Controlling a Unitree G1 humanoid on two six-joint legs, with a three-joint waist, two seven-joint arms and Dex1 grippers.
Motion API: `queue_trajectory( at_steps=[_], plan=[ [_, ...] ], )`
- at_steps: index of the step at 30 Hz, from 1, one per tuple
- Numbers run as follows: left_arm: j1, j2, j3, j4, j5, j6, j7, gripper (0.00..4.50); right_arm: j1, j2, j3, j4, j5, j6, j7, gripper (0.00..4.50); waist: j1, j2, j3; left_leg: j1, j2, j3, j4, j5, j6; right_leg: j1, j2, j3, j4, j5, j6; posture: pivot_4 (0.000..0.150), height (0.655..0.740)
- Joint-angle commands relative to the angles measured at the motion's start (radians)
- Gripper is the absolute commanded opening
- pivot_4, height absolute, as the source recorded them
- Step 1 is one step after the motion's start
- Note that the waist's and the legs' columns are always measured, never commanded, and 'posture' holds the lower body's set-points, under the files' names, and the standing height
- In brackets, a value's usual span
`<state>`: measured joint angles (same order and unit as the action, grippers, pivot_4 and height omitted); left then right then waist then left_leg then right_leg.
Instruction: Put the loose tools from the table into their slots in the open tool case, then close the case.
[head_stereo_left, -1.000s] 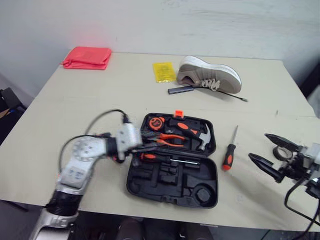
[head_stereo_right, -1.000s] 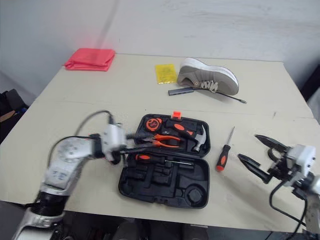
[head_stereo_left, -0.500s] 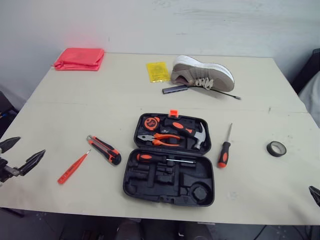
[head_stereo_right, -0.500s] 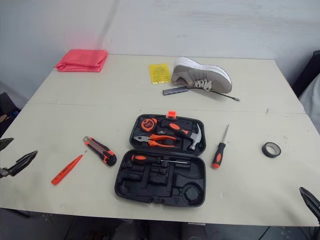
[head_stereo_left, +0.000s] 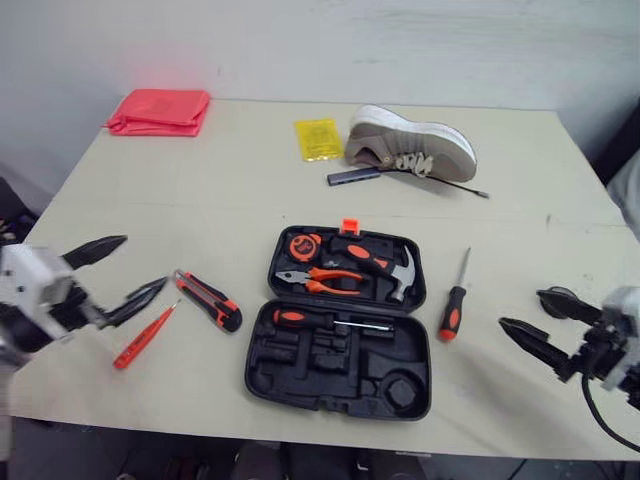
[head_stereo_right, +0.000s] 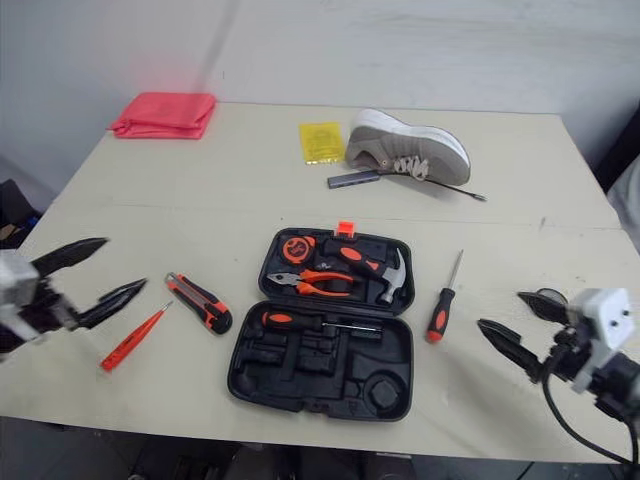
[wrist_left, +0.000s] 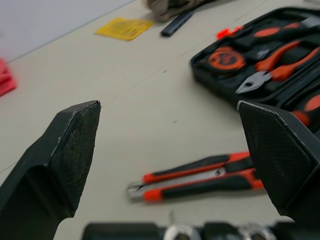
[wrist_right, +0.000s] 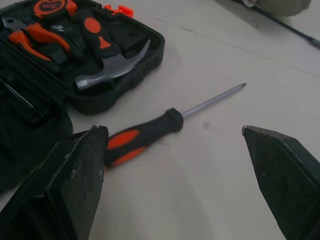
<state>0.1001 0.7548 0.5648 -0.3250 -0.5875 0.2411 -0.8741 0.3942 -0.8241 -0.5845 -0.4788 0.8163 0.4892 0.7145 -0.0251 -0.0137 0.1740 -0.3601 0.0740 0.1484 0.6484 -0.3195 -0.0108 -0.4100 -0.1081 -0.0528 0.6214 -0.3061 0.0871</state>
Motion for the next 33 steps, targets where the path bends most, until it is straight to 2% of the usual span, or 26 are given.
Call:
queue_trajectory(
  at_steps=[1, 7, 15, 21, 26, 29, 33],
  plan=[
    [-0.023, 0.015, -0.071, -0.145, -0.067, 0.068, 0.009, 4.46, -0.033, -0.038, 0.008, -0.106, 0.118, 0.201, -0.139, 4.5, 0.0, -0.001, 0.0, -0.001, 0.0, 0.0, 0.0, 0.0, 0.0, 0.0, 0.001, 0.0, 0.0, 0.0, 0.0, 0.15, 0.74],
    [-0.059, 0.023, -0.199, -0.271, -0.132, 0.144, -0.01, 4.46, -0.144, -0.005, 0.102, -0.181, 0.17, 0.426, -0.433, 4.5, -0.003, -0.003, 0.0, -0.003, -0.002, 0.0, 0.004, 0.0, 0.001, -0.001, 0.007, 0.003, -0.001, 0.001, 0.002, 0.15, 0.74],
    [-0.094, 0.008, -0.271, -0.324, -0.145, 0.173, 0.004, 4.46, -0.259, 0.125, 0.195, -0.203, 0.156, 0.548, -0.693, 4.5, -0.004, -0.003, 0.0, -0.007, -0.005, -0.002, 0.004, 0.004, 0.001, -0.003, 0.01, 0.003, 0.0, 0.002, 0.002, 0.15, 0.74],
    [-0.112, 0.001, -0.315, -0.364, -0.152, 0.198, 0.029, 4.46, -0.34, 0.199, 0.253, -0.205, 0.183, 0.691, -0.835, 4.5, -0.003, -0.003, 0.0, -0.008, -0.006, -0.002, 0.005, 0.005, 0.0, -0.004, 0.01, 0.004, -0.001, 0.003, 0.003, 0.15, 0.74],
    [-0.117, 0.008, -0.327, -0.382, -0.158, 0.212, 0.034, 4.46, -0.399, 0.241, 0.293, -0.224, 0.142, 0.793, -0.931, 4.5, -0.004, -0.003, 0.0, -0.009, -0.006, -0.003, 0.005, 0.005, 0.001, -0.004, 0.01, 0.003, -0.001, 0.003, 0.003, 0.15, 0.74],
    [-0.125, 0.018, -0.334, -0.391, -0.16, 0.218, 0.026, 4.5, -0.442, 0.311, 0.28, -0.214, 0.13, 0.853, -1.008, 3.63, -0.004, -0.004, -0.001, -0.009, -0.006, -0.003, 0.005, 0.005, 0.001, -0.004, 0.01, 0.003, -0.001, 0.003, 0.003, 0.15, 0.74],
    [-0.128, 0.026, -0.339, -0.4, -0.165, 0.224, 0.012, 4.5, -0.502, 0.404, 0.213, -0.2, 0.107, 0.907, -1.081, 1.69, -0.006, -0.005, -0.001, -0.009, -0.005, -0.003, 0.005, 0.005, 0.001, -0.004, 0.01, 0.003, 0.0, 0.003, 0.003, 0.15, 0.74]
  ],
)
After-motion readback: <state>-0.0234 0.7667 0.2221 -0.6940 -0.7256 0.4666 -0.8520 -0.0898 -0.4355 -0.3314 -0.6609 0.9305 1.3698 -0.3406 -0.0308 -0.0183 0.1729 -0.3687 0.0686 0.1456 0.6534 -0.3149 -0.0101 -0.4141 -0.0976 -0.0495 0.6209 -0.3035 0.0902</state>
